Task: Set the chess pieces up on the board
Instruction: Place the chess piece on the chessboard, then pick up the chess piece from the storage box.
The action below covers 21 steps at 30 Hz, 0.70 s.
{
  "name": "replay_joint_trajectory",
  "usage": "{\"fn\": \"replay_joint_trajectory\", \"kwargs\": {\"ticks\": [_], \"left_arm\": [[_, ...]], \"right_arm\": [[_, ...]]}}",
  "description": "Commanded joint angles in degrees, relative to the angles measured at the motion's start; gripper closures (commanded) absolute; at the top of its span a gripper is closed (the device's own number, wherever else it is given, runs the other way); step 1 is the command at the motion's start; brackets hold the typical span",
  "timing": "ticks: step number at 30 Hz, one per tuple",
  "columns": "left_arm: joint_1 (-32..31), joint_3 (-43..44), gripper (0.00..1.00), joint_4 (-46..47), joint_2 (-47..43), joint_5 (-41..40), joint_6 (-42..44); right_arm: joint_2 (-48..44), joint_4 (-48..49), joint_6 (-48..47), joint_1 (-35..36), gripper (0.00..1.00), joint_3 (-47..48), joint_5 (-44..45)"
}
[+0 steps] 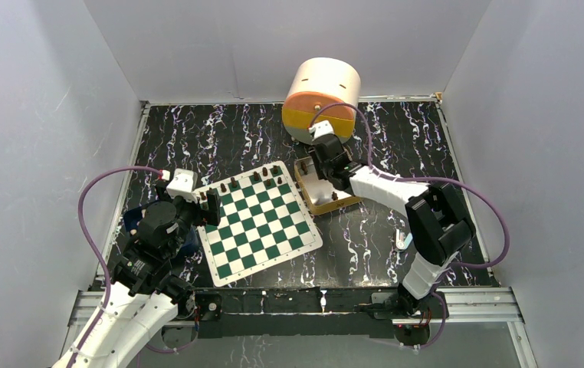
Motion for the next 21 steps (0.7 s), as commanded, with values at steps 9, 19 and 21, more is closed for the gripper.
{"fn": "replay_joint_trajectory", "kwargs": {"ticks": [9,19,21], "left_arm": [[0.19,0.16,0.12,0.74,0.19,0.06,0.35],[0.19,0.11,0.12,0.72,0.37,0.23,0.40],[0.19,0.16,0.12,0.79,0.39,0.28,0.42]], "right_arm": [[3.31,5.54,2.00,-6.92,0.60,-2.45,-0.66],[6.40,5.53,3.35,-8.36,0.63,-2.90,-2.20],[7.02,5.57,3.52,-8.60,0.63,-2.81,-2.62]]}}
